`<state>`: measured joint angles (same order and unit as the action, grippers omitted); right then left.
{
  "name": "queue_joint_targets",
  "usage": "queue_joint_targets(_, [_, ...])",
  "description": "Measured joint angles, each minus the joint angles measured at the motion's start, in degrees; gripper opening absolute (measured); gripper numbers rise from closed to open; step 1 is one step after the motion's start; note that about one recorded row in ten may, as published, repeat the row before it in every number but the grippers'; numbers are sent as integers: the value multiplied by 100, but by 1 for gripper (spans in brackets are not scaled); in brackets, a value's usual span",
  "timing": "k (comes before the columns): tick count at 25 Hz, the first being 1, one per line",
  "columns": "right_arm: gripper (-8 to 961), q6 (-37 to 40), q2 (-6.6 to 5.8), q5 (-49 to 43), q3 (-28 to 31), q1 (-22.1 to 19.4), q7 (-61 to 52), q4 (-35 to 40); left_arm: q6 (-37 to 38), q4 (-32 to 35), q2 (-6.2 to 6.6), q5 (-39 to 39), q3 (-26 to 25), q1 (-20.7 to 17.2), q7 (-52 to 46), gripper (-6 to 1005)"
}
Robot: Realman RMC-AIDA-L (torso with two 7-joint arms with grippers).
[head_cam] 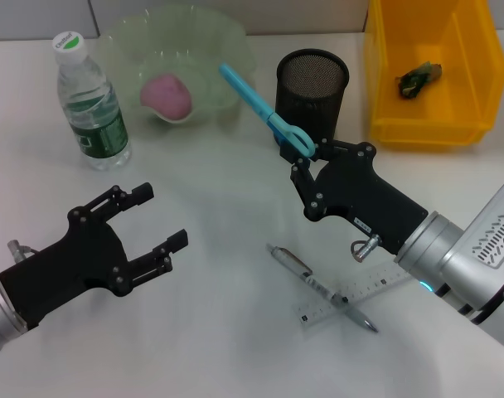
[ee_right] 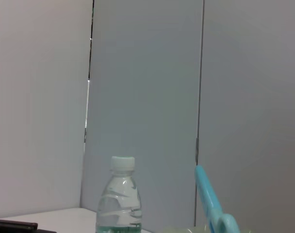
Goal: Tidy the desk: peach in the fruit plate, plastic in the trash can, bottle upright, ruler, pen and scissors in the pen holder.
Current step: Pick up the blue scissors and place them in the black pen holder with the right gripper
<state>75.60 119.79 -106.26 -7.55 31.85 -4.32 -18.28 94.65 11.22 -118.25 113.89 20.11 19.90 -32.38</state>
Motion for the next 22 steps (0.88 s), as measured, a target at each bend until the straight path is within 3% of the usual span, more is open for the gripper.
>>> queue_joint_targets(8, [90, 12, -4, 39, 41, -18, -64, 0, -3, 3, -5, -6, -25, 42, -51, 783])
queue_joint_targets(22, [92, 18, -6, 56, 1090, -514, -16, -51, -62, 3, -4, -15, 9, 217, -269, 783])
